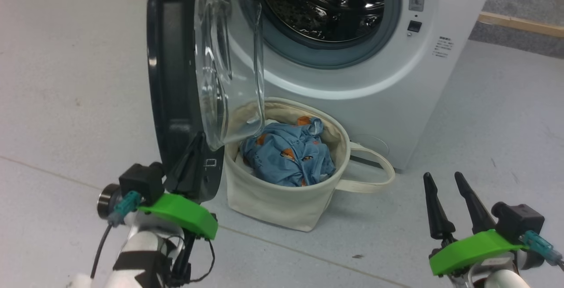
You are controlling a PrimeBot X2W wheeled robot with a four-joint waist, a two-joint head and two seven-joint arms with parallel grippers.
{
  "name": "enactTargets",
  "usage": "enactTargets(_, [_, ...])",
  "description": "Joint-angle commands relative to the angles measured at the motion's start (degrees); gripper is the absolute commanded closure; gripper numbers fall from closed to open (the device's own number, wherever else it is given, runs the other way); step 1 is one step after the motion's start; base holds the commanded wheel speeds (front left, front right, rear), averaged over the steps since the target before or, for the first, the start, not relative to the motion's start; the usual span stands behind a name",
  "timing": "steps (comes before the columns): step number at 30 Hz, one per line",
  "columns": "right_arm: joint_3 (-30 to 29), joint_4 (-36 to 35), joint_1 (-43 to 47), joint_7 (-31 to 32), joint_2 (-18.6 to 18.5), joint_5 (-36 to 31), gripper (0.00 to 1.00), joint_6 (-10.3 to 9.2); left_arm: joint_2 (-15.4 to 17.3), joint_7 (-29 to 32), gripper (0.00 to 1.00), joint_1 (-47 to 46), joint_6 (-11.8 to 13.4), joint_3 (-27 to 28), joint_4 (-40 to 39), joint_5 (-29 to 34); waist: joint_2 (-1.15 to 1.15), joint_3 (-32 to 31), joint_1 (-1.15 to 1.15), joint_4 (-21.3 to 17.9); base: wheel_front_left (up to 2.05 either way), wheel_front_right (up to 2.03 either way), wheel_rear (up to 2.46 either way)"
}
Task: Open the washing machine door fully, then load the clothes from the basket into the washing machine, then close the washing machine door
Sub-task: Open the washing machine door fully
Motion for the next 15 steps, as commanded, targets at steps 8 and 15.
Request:
enactTargets(8, [1.72,-0.96,-3.53,-0.71,-0.73,0.45,0.00,0.03,-0.21,-0.97,1.00,-7.24,1.39,1.81,7.44,-3.87,0.00,0.40,0.00,-0.67,0.00,0.00,0.00])
enactTargets(15, [1.44,-1.07,-3.45,-0.71,-0.58,0.52,0.00,0.03,1.57,-1.59,1.00,-7.32,3.27,4.57,11.16,-5.51,0.00,0.61,0.00,0.20,0.00,0.00,0.00])
